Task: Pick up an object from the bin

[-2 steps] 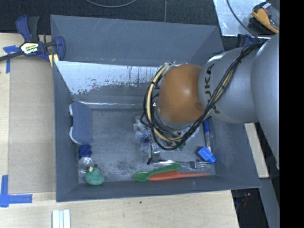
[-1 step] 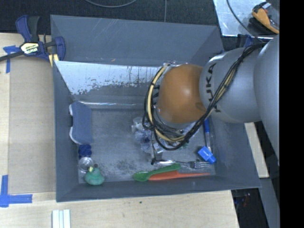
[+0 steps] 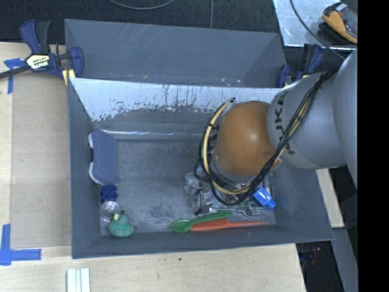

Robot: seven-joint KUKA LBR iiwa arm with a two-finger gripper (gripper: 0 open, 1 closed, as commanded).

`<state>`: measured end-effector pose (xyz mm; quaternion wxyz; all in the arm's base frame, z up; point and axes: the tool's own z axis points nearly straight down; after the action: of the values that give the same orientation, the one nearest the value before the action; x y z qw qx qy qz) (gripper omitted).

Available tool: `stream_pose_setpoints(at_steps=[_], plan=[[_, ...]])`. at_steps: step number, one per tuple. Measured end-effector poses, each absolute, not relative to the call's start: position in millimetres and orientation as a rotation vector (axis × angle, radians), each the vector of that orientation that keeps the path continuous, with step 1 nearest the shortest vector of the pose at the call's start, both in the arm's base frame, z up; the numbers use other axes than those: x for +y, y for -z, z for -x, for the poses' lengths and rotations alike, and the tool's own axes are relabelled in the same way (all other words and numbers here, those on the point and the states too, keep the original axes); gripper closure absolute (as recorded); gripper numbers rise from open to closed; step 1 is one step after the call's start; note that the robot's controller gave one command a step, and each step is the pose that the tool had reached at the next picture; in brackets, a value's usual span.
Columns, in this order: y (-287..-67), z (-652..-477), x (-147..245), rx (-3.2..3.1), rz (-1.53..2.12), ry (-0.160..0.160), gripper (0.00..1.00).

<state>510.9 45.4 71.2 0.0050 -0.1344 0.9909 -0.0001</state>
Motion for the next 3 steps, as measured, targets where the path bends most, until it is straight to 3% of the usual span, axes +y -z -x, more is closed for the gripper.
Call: stream_pose_setpoints(at_steps=[1, 2, 3], plan=[[-71, -510.9, 45, 3.103, 0.42, 0.0, 1.0], [-133, -525.7, 45, 3.111, 0.32, -0.002, 1.0], [-146, -488.5, 36, 3.125, 0.302, -0.001, 1.0]])
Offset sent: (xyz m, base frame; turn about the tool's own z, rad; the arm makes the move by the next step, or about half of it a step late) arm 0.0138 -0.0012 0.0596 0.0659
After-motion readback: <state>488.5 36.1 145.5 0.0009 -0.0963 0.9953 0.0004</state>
